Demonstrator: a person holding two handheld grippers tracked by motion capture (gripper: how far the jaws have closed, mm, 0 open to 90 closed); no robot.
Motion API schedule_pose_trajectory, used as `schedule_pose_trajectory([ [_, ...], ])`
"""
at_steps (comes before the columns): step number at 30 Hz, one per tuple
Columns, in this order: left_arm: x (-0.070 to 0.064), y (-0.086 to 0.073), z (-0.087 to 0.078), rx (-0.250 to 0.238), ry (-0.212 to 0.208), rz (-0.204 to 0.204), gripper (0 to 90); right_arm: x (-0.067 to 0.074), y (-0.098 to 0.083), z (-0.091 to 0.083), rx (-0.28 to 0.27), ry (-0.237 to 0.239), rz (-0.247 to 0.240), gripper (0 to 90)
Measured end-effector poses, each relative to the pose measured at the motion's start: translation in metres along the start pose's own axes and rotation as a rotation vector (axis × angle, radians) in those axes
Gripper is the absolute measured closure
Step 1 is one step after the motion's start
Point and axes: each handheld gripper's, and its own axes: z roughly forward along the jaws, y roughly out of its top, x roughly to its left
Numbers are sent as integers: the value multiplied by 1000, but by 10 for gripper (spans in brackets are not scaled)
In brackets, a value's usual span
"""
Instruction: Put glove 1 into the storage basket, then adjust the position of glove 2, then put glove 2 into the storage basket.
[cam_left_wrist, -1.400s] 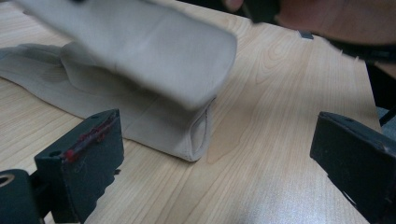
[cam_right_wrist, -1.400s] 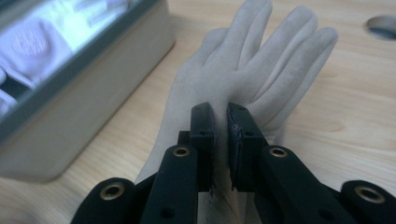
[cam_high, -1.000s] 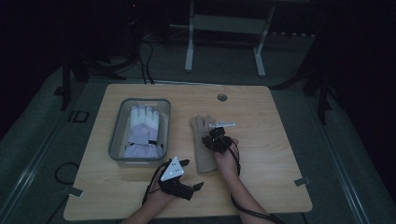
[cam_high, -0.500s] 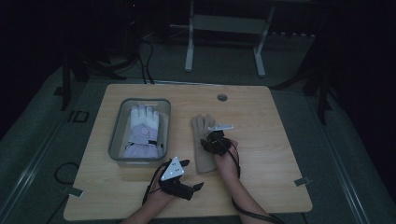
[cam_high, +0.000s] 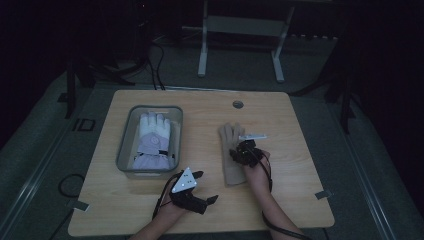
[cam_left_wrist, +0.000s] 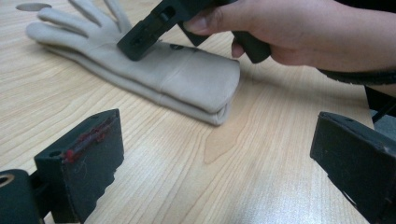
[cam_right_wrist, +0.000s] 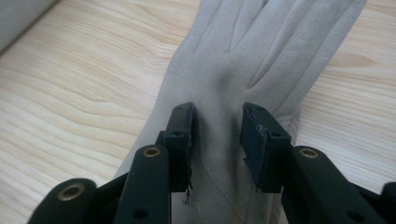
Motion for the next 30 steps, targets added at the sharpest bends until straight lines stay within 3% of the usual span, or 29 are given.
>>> schedule_pose_trajectory([
  [6, 0, 1, 1, 14, 6, 5, 30, -15, -3, -6, 2, -11, 36, 630],
  [11, 1, 1, 2, 29, 9, -3, 30, -14, 3, -16, -11, 14, 13, 479],
  [15, 0, 2, 3, 44, 21, 1, 30, -18, 9, -30, -42, 80, 13, 351],
  [17, 0, 2, 3, 46, 24, 0, 30, -20, 11, -36, -41, 124, 11, 245],
  [24, 1, 2, 4, 47, 28, -2, 30, -30, 10, -54, -79, 174, 20, 134],
  [30, 1, 4, 6, 71, 31, -5, 30, -39, 7, -62, -111, 156, -76, 148],
])
